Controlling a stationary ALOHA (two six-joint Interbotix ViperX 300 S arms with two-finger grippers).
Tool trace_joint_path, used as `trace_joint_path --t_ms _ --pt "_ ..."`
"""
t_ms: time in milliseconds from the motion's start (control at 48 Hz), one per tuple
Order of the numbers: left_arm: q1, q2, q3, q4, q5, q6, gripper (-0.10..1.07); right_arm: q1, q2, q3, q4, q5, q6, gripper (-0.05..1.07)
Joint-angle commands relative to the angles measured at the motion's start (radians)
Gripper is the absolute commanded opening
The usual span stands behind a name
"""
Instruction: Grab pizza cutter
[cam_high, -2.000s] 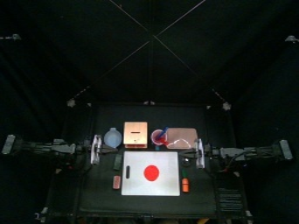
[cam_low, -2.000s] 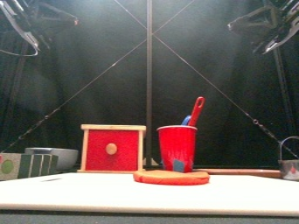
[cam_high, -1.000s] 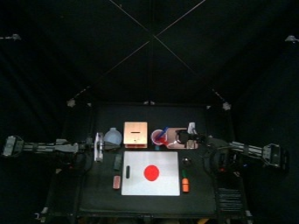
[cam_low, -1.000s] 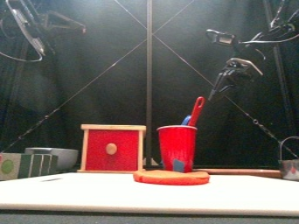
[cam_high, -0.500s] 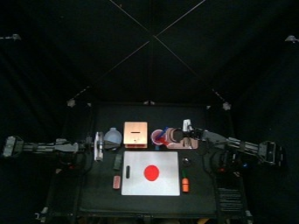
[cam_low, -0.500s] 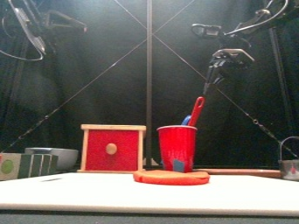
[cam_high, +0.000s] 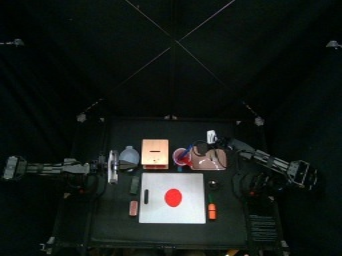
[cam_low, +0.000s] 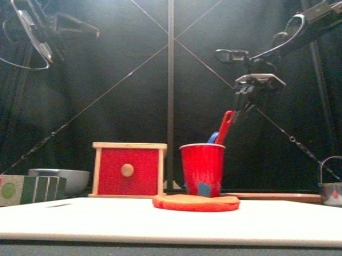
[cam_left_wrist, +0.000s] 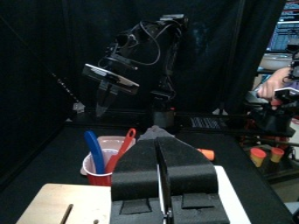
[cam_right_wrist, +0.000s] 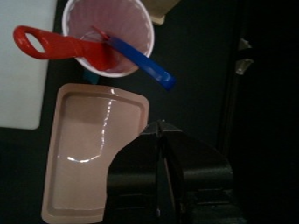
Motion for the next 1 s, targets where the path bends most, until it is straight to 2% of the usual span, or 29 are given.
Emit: trace_joint_path --t_ms 0,208,292,375,500,583,729,979 --pt "0.006 0.003 -0.020 -0.003 -0.009 0.000 0.03 -0.028 0.021 -0.029 0.052 -0.003 -0.071 0.04" --pt "0.017 0.003 -0.020 -0.011 -0.009 -0.002 0.03 -0.041 0.087 -0.048 0.110 -0.020 -0.213 0.06" --pt "0.021 0.003 -0.020 -0.021 -0.009 0.000 0.03 -0.041 0.094 -0.052 0.117 -0.032 -0.218 0.13" --pt "0.023 0.003 -0.020 -0.031 -0.009 0.000 0.04 -0.041 0.091 -0.051 0.117 -0.032 -0.212 0.27" --pt "0.034 0.003 -0.018 -0.035 -0.009 0.000 0.03 -0.048 0.089 -0.049 0.117 -0.035 -0.202 0.59" --pt "0.043 0.003 -0.020 -0.037 -0.009 0.000 0.03 -0.041 0.092 -0.048 0.114 -0.051 -0.202 0.72" --pt "0.057 0.003 -0.018 -0.037 -0.011 0.000 0.03 -0.037 0.097 -0.044 0.092 -0.101 -0.213 0.73" --pt "0.071 0.003 -0.012 -0.037 -0.009 0.000 0.03 0.029 0.150 -0.071 0.008 -0.127 -0.206 0.69"
